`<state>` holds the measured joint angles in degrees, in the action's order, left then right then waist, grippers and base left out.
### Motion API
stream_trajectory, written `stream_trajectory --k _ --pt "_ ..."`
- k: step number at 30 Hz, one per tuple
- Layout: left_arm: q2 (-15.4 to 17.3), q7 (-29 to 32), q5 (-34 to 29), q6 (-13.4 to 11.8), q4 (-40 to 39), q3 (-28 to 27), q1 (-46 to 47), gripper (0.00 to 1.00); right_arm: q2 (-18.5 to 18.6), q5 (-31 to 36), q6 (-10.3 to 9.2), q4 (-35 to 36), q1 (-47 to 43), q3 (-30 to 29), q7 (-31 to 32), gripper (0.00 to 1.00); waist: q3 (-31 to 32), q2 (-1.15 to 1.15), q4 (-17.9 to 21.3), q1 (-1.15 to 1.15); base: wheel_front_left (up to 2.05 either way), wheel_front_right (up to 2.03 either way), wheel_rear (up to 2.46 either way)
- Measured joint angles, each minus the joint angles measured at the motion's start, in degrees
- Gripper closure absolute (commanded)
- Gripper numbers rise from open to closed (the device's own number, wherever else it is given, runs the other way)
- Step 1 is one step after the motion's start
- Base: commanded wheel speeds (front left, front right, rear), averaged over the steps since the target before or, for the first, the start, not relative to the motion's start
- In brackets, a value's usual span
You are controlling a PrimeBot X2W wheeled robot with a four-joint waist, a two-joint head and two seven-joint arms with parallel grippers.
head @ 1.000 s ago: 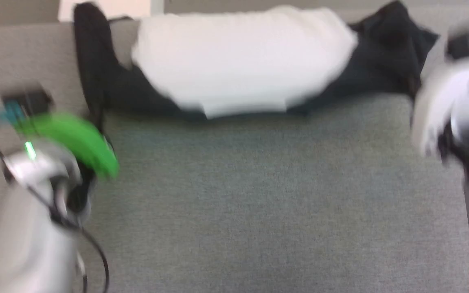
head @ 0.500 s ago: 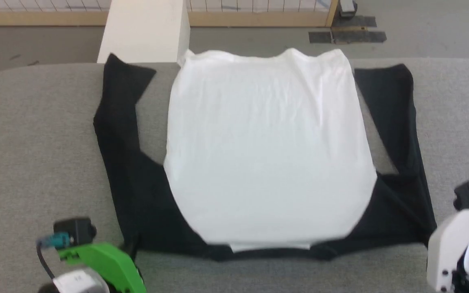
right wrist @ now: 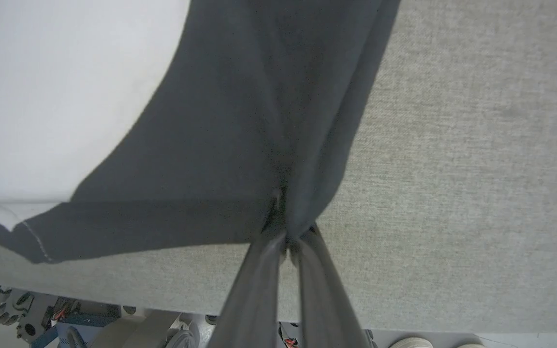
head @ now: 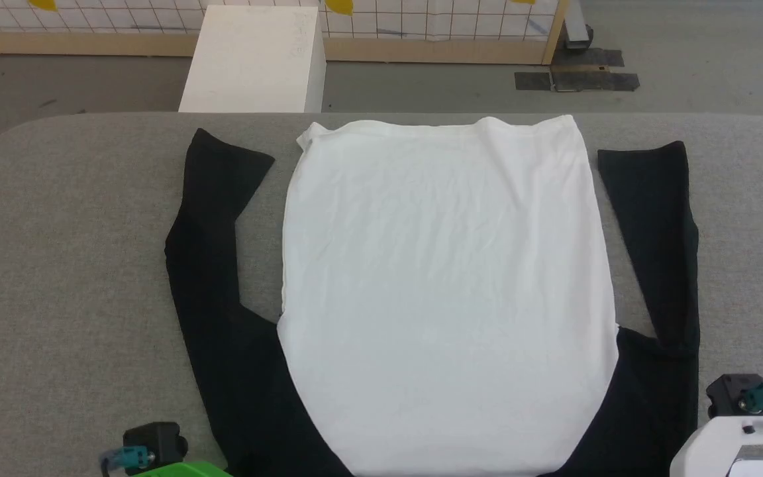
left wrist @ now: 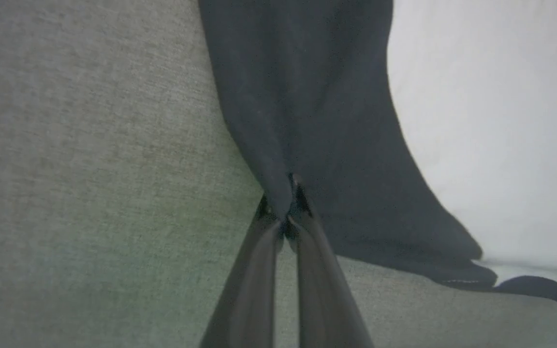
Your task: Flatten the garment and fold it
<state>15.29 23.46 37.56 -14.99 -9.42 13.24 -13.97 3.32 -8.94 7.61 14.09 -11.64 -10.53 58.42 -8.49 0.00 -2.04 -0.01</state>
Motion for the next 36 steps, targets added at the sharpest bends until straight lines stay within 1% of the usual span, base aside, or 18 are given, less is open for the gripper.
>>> stream_trajectory --k 1,2,3,4,5,9,13,16,19,21,25,27,29,32,36 --pt "-0.60 -1.04 -0.02 0.41 0.92 0.26 0.36 0.53 -0.14 0.00 0.00 -0.99 -0.08 0.12 -1.13 1.00 0.14 0.00 0.01 0.00 0.00 0.00 0.00" --pt "-1.15 -2.09 -0.14 0.75 1.93 0.49 0.82 0.11 -0.27 0.03 0.00 -1.88 -0.15 0.13 -2.55 1.00 0.28 0.00 0.04 0.00 0.00 0.00 0.00" --pt "-1.44 -2.55 -0.32 0.92 2.65 0.90 1.30 0.00 -0.31 0.03 0.00 -2.68 -0.15 0.11 -3.82 0.98 0.40 0.00 0.08 0.00 0.00 0.00 0.00" --pt "-1.67 -2.68 -0.38 1.36 3.49 1.48 1.78 0.00 -0.31 0.03 0.00 -3.56 -0.19 0.30 -5.19 0.66 0.54 0.00 0.14 0.00 0.00 0.00 0.00" --pt "-2.03 -2.94 -0.43 1.42 4.13 1.99 2.12 0.00 -0.33 0.02 0.00 -4.23 -0.26 0.43 -6.58 0.00 0.69 0.00 0.20 0.00 0.00 0.00 0.00" --pt "-2.86 -4.53 -0.58 1.67 5.26 2.15 2.43 0.00 -0.44 -1.72 -0.01 -5.69 -0.51 -0.99 -13.05 0.00 1.35 0.00 0.44 0.00 0.00 0.00 0.00" --pt "-2.22 -5.90 -1.18 0.99 4.91 0.73 2.24 0.00 -0.45 -2.88 -0.01 -5.75 -0.99 -3.94 -21.57 0.00 1.96 0.00 0.50 0.00 0.00 0.00 0.00" --pt "-1.18 -8.22 -1.66 0.29 4.01 -1.54 2.25 0.00 -0.40 -3.10 -0.03 -5.47 -0.99 -5.69 -29.07 0.00 2.24 0.00 0.58 0.00 0.00 0.00 0.00" --pt "0.00 -12.44 -3.66 -0.10 3.52 -4.08 2.55 0.00 -0.38 -1.64 -0.03 -5.04 -0.55 -4.67 -37.85 0.00 2.27 0.00 1.09 0.00 0.00 0.00 0.00" --pt "0.87 -14.69 -4.71 -0.08 3.57 -4.74 3.71 0.00 -0.43 -0.58 -0.03 -4.95 0.37 -3.45 -43.08 0.00 2.03 0.00 1.53 0.00 0.00 0.00 0.00" --pt "3.50 -19.42 -8.20 1.78 5.55 -5.22 10.16 0.00 -0.42 1.36 -0.03 -5.28 3.27 -0.36 -52.50 0.00 0.69 0.00 2.39 0.00 0.00 0.00 0.00" --pt "5.49 -20.72 -10.04 3.18 7.53 -5.15 14.36 0.00 -0.41 2.02 -0.03 -5.68 4.69 1.19 -55.53 0.00 -0.30 0.00 2.82 0.00 0.00 0.00 0.00" --pt "7.69 -21.57 -11.56 5.22 9.95 -4.89 19.54 0.00 -0.41 2.70 -0.03 -5.93 6.11 2.65 -58.10 0.00 -1.64 0.00 3.30 0.00 0.00 0.00 0.00" --pt "10.74 -21.29 -12.91 8.56 13.84 -4.05 27.99 0.00 -0.43 3.38 -0.03 -6.19 8.23 4.25 -60.82 0.00 -3.96 0.00 4.00 0.00 0.00 0.00 0.00" --pt "14.13 -18.23 -14.40 12.28 18.59 -2.99 39.44 0.00 -0.42 3.37 -0.03 -6.59 11.50 5.98 -62.89 0.00 -7.63 0.00 5.10 0.01 0.00 0.00 0.00"
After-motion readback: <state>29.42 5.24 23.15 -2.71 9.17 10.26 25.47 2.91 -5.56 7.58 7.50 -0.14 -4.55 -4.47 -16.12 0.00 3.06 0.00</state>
